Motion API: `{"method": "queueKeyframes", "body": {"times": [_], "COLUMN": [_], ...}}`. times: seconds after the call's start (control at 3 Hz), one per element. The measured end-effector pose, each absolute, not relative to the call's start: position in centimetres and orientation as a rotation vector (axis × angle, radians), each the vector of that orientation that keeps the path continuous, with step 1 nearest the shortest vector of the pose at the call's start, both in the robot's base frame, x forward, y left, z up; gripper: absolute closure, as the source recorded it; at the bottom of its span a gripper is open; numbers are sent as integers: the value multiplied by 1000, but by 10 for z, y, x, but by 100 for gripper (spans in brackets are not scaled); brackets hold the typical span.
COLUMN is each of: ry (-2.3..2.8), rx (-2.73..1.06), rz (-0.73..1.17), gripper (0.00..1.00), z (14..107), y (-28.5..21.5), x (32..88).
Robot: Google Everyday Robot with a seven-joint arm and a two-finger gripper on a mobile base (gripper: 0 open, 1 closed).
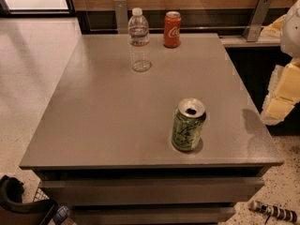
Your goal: Move coke can near green can
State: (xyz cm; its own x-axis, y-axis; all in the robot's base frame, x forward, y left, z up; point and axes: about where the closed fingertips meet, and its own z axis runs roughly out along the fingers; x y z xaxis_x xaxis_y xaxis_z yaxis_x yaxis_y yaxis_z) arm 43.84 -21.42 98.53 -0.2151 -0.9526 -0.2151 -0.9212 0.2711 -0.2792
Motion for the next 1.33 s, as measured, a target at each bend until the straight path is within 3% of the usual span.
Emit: {"method": "queueKeyframes", "body": {"times": [0.67, 1.33], "ry": [2157, 1873], "rx": [-1657, -1341], "rz": [-156, -123], "gripper": [0, 0], "z": [992, 1002], "y": [-217, -246], "x": [451, 532]}}
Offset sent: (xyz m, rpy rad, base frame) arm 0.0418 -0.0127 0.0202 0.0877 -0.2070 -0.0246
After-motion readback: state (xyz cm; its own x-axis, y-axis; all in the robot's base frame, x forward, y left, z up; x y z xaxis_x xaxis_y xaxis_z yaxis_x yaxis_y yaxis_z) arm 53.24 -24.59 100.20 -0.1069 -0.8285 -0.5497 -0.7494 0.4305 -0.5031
